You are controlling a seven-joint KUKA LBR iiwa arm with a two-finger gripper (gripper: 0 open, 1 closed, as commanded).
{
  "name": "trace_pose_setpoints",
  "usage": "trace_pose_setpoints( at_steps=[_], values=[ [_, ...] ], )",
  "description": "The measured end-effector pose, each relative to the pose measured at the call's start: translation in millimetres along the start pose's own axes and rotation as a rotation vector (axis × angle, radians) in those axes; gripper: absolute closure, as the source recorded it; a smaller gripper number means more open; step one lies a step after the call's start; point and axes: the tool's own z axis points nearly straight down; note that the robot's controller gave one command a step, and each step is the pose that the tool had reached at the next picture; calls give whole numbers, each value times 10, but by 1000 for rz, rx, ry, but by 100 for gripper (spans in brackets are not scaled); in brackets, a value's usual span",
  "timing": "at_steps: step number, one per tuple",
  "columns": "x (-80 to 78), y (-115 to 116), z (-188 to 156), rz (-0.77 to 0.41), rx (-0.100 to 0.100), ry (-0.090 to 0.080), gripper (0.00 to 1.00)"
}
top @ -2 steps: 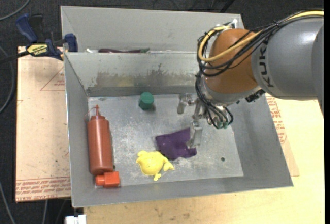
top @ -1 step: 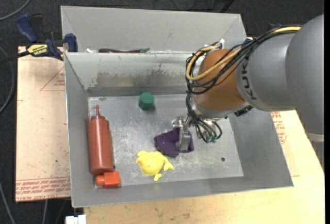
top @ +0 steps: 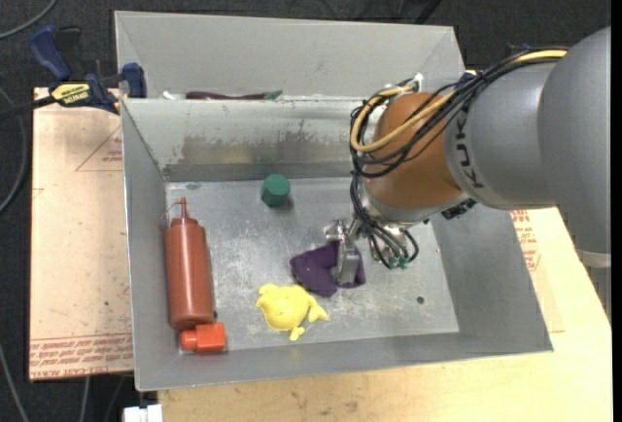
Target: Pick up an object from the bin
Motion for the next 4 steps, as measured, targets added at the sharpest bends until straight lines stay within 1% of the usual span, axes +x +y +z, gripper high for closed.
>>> trace_pose_setpoints(
  at_steps=[1, 2, 3, 4],
  values=[
    [-61, -38, -871, -34, -1, -3, 100],
    [-61, -38, -872, -34, -1, -3, 100],
    [-27, -26, -1255, -22, -2, 6, 100],
    [-45, -62, -1800, -7, -2, -2, 100]
  ],
)
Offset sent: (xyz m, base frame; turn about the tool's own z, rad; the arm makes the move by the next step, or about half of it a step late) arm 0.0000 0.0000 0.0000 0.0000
